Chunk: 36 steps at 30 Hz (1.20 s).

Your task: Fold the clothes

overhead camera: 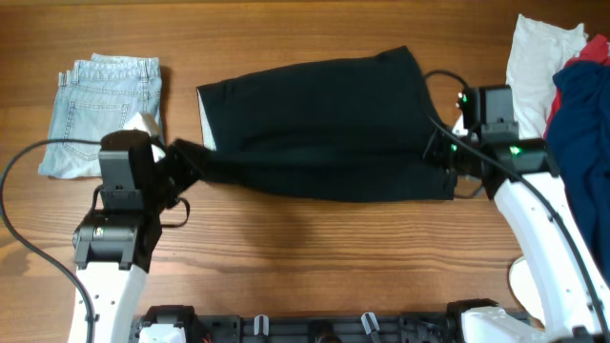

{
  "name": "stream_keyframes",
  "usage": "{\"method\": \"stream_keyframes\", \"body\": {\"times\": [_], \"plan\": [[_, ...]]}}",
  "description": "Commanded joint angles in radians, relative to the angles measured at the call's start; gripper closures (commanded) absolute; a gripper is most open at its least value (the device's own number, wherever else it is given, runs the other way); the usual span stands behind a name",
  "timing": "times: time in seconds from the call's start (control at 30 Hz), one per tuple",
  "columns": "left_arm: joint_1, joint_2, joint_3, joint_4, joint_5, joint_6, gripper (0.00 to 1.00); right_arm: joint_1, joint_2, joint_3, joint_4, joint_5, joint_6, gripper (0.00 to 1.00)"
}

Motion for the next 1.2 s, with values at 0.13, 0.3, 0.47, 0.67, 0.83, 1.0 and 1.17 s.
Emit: {"method": "stream_keyframes", "body": {"times": [0.13,0.3,0.47,0.67,0.83,1.0,1.17], "plan": [[0.010,0.208,0.018,0.285,-0.132,0.020,0.96,-0.003,0.122,0.098,0.251,0.096,-0.142,0.96],[0.010,0.396,0.018,0.499,-0.132,0.048,0.96,-0.003,0.206,0.098,0.424,0.145,-0.177,0.96],[0.010,0.504,0.018,0.653,-0.132,0.101,0.96,-0.003,0.295,0.098,0.558,0.145,-0.193,0.96],[0.010,0.572,0.018,0.677,-0.133,0.101,0.93,-0.003,0.388,0.098,0.639,0.145,-0.193,0.96],[0.010,0.624,0.018,0.721,-0.132,0.101,0.85,-0.003,0.435,0.098,0.703,0.144,-0.193,0.91],[0.010,0.684,0.018,0.772,-0.132,0.101,0.64,-0.003,0.464,0.098,0.767,0.139,-0.183,0.04],[0.010,0.701,0.018,0.692,-0.131,0.101,0.45,-0.003,0.465,0.098,0.751,0.141,-0.192,0.00]]}}
